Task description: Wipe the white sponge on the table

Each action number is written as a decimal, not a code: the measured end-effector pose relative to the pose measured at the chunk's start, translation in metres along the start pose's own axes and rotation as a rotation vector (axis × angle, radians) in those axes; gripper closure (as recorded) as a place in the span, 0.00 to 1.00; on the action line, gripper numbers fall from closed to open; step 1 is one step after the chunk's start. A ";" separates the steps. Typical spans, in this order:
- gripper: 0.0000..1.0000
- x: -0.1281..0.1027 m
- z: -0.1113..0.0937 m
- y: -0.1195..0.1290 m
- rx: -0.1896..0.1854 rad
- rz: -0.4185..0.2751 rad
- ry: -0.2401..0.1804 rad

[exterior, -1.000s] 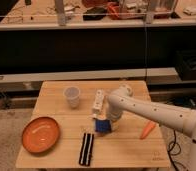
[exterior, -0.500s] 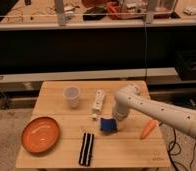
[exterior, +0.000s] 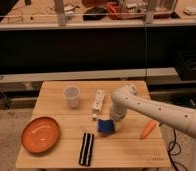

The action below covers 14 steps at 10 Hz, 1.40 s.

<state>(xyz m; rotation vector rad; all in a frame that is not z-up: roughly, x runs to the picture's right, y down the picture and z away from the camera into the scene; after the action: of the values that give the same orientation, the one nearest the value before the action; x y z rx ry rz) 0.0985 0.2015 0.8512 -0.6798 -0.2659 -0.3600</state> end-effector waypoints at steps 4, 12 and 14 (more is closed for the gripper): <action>0.97 0.001 -0.001 -0.004 -0.011 0.042 -0.010; 0.97 0.001 -0.002 -0.011 -0.013 0.070 -0.029; 0.97 0.006 -0.003 -0.008 -0.009 0.082 -0.035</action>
<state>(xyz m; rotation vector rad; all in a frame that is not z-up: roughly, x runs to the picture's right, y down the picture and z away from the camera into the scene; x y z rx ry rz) 0.1009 0.1923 0.8556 -0.7045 -0.2692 -0.2711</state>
